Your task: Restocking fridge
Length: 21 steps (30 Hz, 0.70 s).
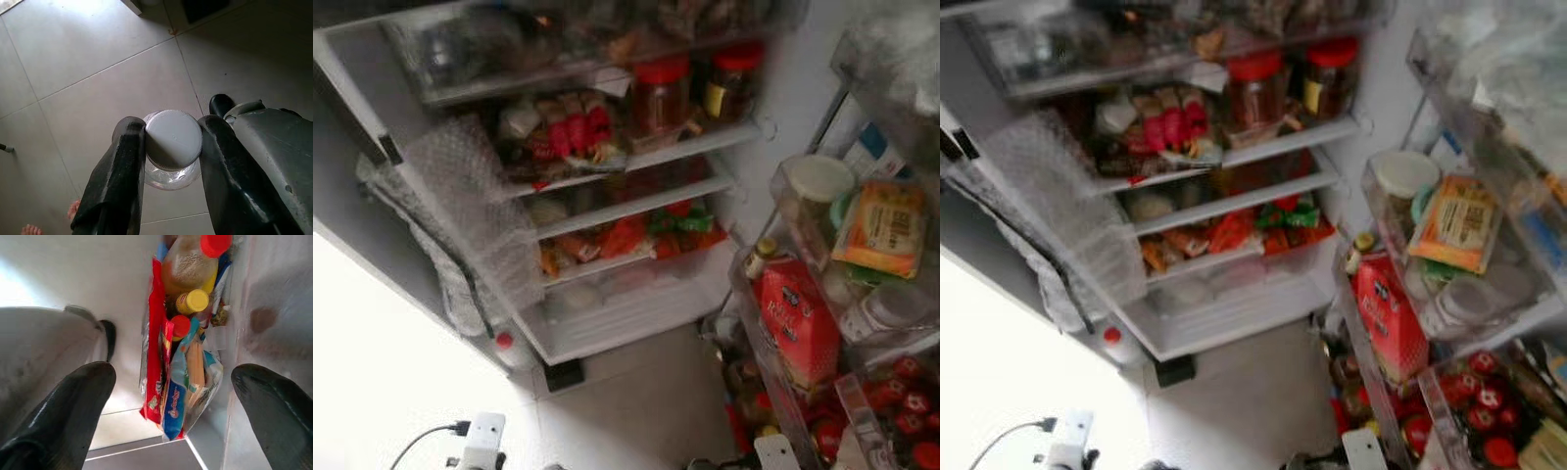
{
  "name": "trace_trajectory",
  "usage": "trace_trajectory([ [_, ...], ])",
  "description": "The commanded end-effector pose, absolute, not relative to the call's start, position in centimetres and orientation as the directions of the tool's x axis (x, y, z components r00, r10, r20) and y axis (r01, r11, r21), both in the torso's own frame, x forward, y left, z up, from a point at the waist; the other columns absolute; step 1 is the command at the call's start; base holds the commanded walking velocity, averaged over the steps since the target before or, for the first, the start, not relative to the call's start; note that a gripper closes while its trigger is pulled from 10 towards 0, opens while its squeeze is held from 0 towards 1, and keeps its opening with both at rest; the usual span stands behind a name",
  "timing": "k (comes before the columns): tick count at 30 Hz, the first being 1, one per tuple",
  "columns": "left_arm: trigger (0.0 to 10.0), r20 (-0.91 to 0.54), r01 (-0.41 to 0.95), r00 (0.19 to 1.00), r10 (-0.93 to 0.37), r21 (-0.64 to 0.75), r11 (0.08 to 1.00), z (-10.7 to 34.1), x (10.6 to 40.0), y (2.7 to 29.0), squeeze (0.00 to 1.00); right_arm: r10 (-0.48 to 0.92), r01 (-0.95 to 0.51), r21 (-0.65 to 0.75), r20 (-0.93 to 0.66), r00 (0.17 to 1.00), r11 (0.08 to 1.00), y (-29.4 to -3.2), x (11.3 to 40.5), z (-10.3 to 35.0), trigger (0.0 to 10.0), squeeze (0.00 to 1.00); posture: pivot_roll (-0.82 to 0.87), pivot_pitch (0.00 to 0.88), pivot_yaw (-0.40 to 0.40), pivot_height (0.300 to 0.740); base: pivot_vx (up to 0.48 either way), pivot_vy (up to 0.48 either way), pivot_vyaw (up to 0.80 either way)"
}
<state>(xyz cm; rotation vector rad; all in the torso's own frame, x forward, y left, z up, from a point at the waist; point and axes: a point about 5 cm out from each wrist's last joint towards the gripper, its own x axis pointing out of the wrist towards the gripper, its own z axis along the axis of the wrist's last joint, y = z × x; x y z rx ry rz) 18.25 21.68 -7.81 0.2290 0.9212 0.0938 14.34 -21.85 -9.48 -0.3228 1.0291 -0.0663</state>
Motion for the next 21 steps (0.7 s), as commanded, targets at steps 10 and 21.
trace_trajectory([
  [10, 10.0, -0.78, 0.003, 0.593, 0.201, 0.251, 0.968, -8.0, 17.3, 22.7, 0.0, -0.166, -0.093, -0.242, -0.852, 0.496, 0.966, -21.4, 13.7, -9.8, 10.0, 0.0, -0.11, 0.175, -0.002, 0.74, 0.0, 0.0, 0.0],
  [21, 10.0, -0.682, 0.012, 0.709, 0.179, 0.265, 0.964, -7.1, 18.0, 22.7, 0.0, -0.058, -0.094, -0.115, -0.879, 0.473, 0.989, -19.8, 13.2, -10.3, 10.0, 0.0, -0.11, 0.174, 0.001, 0.74, 0.0, 0.0, 0.0],
])
